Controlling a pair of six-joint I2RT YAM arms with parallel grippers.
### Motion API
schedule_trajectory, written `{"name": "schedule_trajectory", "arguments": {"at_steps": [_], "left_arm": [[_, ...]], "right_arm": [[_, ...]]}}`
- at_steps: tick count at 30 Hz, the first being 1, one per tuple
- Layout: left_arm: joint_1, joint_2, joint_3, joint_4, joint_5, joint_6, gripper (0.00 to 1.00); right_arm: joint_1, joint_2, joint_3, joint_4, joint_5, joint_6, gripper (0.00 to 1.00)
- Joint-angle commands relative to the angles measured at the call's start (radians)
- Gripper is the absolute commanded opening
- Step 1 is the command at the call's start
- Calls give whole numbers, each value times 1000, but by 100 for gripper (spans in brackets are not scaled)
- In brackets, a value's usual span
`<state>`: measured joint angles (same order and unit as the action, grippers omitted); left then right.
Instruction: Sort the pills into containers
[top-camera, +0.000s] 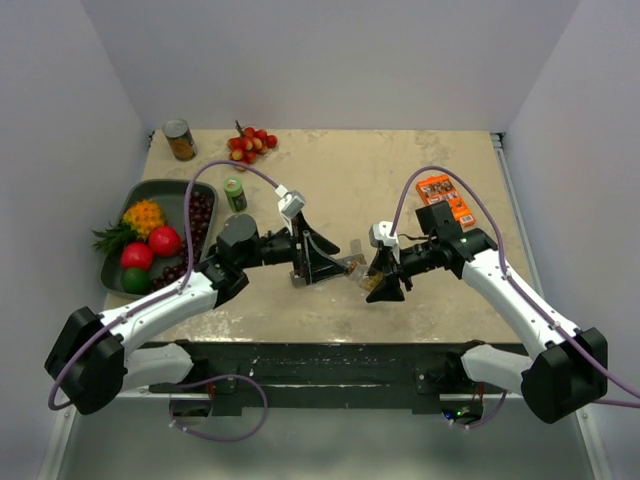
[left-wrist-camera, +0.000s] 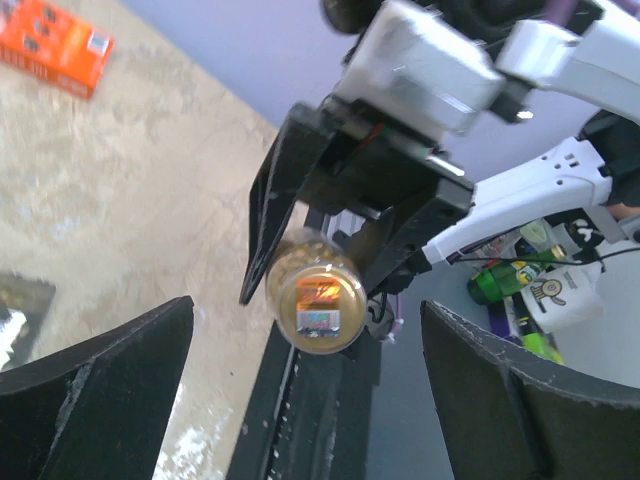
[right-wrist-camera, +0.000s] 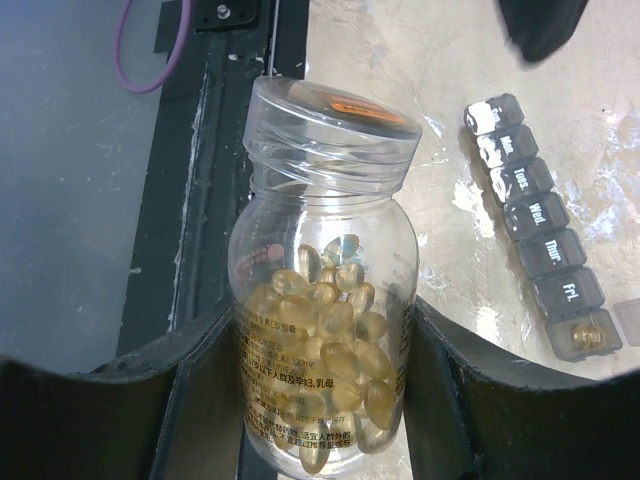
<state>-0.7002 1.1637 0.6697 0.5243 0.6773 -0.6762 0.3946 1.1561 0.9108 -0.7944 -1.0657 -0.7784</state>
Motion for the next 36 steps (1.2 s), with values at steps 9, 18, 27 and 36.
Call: {"name": "schedule_trajectory", "arguments": {"at_steps": [9, 18, 27, 36], "left_arm": [[-1, 51, 175, -348, -56, -143, 99], [-47, 111, 257, -425, -91, -125, 93], [-58, 140, 269, -422, -68, -129, 71], [-59, 151, 268, -408, -15, -132, 41]], "right_arm": [[6, -18, 13, 66, 39, 39, 0], [6, -13, 14, 73, 46, 48, 0], [4, -12, 13, 77, 47, 54, 0], [6, -9, 11, 90, 56, 68, 0]]}}
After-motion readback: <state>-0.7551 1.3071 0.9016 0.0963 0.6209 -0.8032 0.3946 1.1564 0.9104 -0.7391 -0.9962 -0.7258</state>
